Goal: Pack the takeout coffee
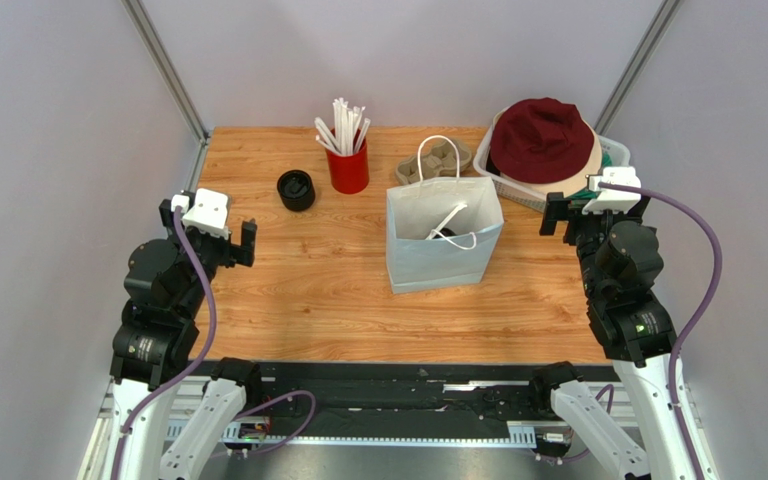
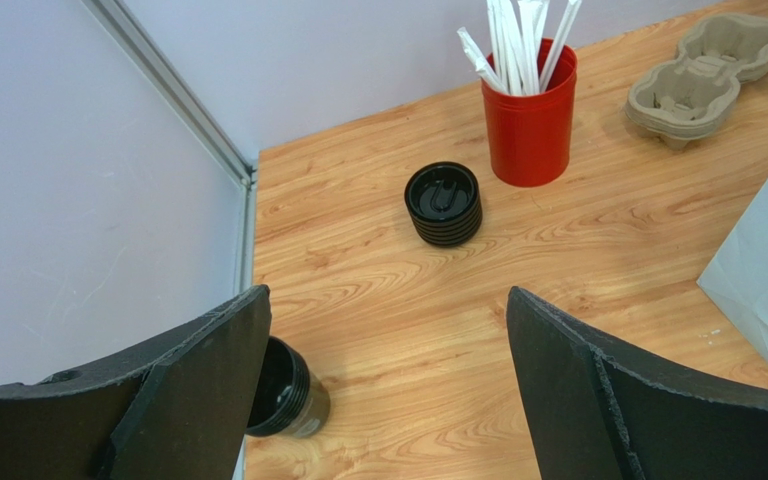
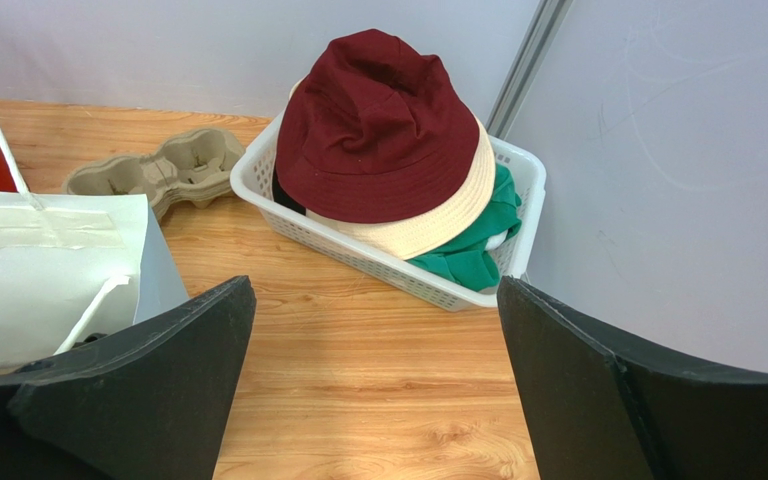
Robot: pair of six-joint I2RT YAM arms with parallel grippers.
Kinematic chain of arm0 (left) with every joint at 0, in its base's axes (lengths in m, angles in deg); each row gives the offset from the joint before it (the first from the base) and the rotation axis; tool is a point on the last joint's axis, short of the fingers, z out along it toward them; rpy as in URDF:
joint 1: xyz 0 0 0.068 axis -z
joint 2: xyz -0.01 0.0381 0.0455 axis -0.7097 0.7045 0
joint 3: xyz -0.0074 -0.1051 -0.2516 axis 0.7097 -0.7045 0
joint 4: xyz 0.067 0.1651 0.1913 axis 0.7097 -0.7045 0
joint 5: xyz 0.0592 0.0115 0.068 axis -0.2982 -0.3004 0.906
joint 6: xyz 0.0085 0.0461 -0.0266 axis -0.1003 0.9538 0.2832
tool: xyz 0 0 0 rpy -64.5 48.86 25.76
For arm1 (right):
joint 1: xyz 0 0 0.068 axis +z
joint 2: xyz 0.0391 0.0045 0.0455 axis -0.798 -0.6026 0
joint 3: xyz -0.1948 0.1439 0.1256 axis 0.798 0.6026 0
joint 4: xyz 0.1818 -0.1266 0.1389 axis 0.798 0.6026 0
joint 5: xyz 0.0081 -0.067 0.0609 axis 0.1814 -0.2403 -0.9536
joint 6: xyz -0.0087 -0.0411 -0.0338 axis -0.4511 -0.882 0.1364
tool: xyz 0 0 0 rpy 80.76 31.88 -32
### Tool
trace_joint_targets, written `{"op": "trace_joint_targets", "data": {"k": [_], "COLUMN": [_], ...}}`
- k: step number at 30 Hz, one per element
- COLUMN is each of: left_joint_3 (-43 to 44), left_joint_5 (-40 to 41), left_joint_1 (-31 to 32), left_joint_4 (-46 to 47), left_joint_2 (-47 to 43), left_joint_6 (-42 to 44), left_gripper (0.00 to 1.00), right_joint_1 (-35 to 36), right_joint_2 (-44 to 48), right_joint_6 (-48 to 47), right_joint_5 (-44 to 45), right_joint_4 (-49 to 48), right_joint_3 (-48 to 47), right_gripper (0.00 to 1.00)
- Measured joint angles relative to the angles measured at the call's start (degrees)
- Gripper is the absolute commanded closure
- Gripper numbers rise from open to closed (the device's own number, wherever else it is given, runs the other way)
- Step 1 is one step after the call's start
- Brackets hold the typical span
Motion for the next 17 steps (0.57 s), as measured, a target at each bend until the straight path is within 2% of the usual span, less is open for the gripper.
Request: {"op": "trace_joint_targets", "data": {"k": [17], "left_joint_3": [-0.48], "left_joint_5": [-0.81], "left_joint_1": [-0.07], "left_joint_4": [0.07], "left_joint_2": [0.11], "left_joint_6": [-0.20], "left_gripper": [0.04], "right_joint_1": [0.00], "right_joint_2": [0.15], "right_joint_6": [0.00], "right_joint_5": [0.90], "right_joint_4": [-0.04], "right_joint_3": [0.00], "right_gripper": [0.01]}}
